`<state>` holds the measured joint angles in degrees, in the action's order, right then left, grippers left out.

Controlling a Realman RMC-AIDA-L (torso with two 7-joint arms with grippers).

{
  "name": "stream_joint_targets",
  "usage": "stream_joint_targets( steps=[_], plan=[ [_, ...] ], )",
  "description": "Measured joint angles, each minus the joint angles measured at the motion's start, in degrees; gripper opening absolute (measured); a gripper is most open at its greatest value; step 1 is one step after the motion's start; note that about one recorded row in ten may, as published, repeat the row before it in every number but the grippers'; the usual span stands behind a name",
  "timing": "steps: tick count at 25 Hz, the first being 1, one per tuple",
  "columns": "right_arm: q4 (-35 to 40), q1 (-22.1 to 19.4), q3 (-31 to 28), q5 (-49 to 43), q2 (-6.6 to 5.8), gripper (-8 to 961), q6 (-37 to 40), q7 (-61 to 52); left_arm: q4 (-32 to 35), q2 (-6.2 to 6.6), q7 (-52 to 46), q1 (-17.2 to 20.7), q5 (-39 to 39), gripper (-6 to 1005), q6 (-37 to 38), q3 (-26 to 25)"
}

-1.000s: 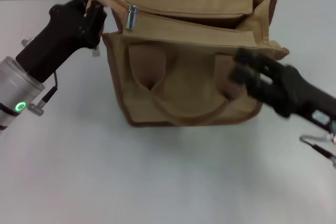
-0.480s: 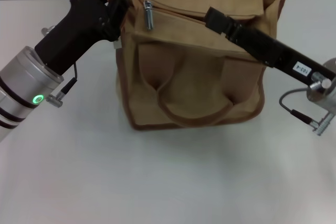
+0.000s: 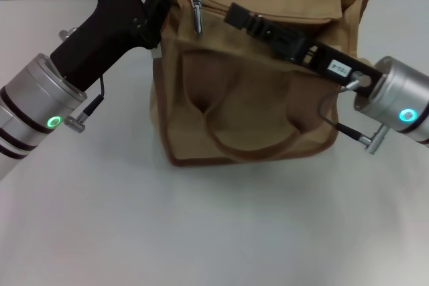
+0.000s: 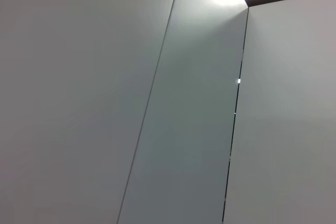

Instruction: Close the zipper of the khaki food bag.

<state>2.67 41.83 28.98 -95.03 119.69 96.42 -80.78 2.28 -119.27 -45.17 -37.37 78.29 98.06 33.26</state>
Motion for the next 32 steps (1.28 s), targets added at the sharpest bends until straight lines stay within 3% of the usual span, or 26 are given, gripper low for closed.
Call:
stream_joint_targets(
  steps=[14, 26, 32],
  plan=[
    [-2.1, 3.8, 0.3, -0.5, 0.12, 284, -8.2, 0.2, -0.8, 0.0, 0.0, -2.1, 0.1, 24, 0.0, 0.3],
    [-2.2, 3.8, 0.3, -0.6, 0.1, 284, -7.6, 0.4, -0.9, 0.0, 0.1, -2.6, 0.3, 25, -0.4, 0.4],
    [-1.6, 3.5, 0.4, -0.6, 0.1, 163, -7.1, 0.5, -0.9, 0.0, 0.1, -2.6, 0.3, 25, -0.4, 0.2]
  ],
)
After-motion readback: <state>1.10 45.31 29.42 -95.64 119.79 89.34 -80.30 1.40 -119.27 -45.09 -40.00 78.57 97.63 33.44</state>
